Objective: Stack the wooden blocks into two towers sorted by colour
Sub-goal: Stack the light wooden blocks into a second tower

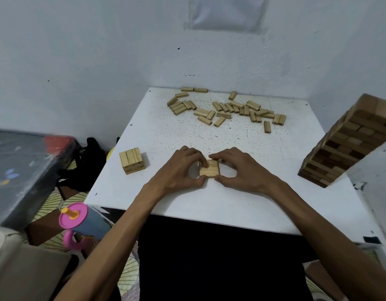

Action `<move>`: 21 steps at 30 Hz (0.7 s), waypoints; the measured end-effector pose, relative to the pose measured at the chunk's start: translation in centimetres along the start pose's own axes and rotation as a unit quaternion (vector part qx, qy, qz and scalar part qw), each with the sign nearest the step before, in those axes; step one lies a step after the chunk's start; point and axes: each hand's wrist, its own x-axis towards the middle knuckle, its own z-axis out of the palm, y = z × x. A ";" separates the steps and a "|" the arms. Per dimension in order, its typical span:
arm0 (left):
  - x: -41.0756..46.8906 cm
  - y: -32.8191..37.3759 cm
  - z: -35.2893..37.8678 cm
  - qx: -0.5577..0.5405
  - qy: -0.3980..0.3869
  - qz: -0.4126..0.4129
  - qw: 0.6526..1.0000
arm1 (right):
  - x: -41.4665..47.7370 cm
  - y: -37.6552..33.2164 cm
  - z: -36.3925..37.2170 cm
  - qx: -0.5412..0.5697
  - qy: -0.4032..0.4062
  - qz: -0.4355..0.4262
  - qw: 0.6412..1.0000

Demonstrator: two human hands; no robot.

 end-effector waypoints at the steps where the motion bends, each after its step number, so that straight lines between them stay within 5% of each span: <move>1: -0.1 0.0 -0.1 -0.005 -0.001 -0.001 1.000 | -0.2 0.0 0.0 0.010 0.013 -0.007 1.000; 9: -1.3 -0.3 -2.2 -0.011 0.015 -0.019 1.000 | 1.1 -1.2 0.8 0.029 0.069 -0.107 0.991; 21: -5.7 -3.1 -8.3 0.065 0.080 -0.055 0.993 | 8.3 -5.7 3.2 0.056 0.045 -0.207 0.976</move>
